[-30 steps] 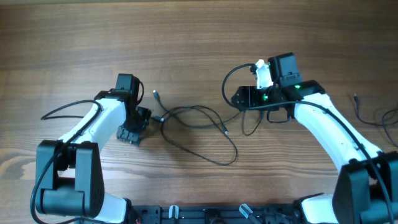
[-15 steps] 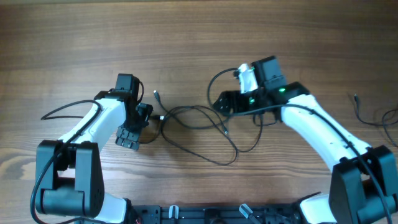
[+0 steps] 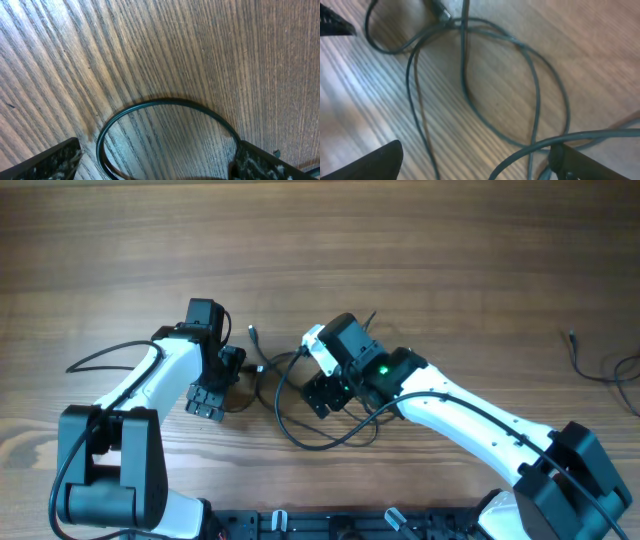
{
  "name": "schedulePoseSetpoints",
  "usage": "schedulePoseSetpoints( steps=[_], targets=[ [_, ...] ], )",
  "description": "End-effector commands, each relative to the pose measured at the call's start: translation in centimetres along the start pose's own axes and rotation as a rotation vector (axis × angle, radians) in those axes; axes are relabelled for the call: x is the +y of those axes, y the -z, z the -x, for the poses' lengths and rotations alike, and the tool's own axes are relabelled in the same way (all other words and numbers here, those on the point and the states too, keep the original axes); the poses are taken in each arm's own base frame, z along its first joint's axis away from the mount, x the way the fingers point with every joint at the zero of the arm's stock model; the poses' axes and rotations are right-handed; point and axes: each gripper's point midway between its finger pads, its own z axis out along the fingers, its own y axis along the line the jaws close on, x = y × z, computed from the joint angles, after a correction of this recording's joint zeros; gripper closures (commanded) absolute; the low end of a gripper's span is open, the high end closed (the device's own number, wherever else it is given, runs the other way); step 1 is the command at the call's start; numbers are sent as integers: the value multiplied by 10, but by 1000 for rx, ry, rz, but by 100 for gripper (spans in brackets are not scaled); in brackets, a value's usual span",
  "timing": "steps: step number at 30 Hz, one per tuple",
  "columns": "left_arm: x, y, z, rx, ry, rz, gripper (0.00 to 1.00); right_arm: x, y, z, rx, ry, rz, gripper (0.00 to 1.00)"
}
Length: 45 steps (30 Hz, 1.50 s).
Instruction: Untangle cables
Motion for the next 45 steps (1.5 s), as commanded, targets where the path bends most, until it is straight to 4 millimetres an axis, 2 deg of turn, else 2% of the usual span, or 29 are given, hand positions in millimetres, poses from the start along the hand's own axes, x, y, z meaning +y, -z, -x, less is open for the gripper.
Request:
schedulePoseSetpoints(
  steps=[1, 4, 6, 8, 9, 12, 15, 21, 22, 24, 25, 27, 31, 36, 39, 42, 43, 45],
  targets=[
    [2, -2, 0, -4, -1, 11, 0, 1, -8, 0, 4, 42, 8, 9],
    [2, -2, 0, -4, -1, 11, 0, 10, -11, -3, 18, 65, 50, 12],
    [2, -2, 0, -4, -1, 11, 0, 11, -22, -11, 55, 65, 54, 13],
    [2, -2, 0, -4, -1, 11, 0, 12, -36, -23, 103, 65, 58, 18],
    [2, -2, 0, -4, -1, 11, 0, 17, -43, -30, 130, 72, 74, 21],
    [2, -2, 0, -4, -1, 11, 0, 35, -54, -40, 162, 181, 111, 22],
    [2, -2, 0, -4, -1, 11, 0, 31, -60, -37, 149, 259, 17, 21],
    [2, -2, 0, -4, -1, 11, 0, 24, -74, -31, 126, 318, -31, 24],
    [2, -2, 0, -4, -1, 11, 0, 22, -76, -33, 131, 319, -39, 26],
    [2, -2, 0, -4, -1, 12, 0, 21, -79, -36, 143, 361, -36, 39],
    [2, -2, 0, -4, -1, 12, 0, 21, -79, -36, 144, 368, -35, 41],
    [2, -2, 0, -4, -1, 11, 0, 20, -79, -34, 139, 396, -35, 41],
    [2, -2, 0, -4, -1, 12, 0, 18, -79, -31, 128, 412, -40, 50],
    [2, -2, 0, -4, -1, 11, 0, 3, -78, -31, 132, 369, -37, 50],
    [2, -2, 0, -4, -1, 11, 0, 10, -84, -40, 153, 355, 25, 50],
    [2, -2, 0, -4, -1, 12, 0, 8, -95, -59, 220, 346, 37, 51],
    [2, -2, 0, -4, -1, 11, 0, 7, -99, -69, 256, 338, 41, 54],
    [2, -2, 0, -4, -1, 11, 0, 4, -105, -91, 337, 308, 46, 88]
  ],
)
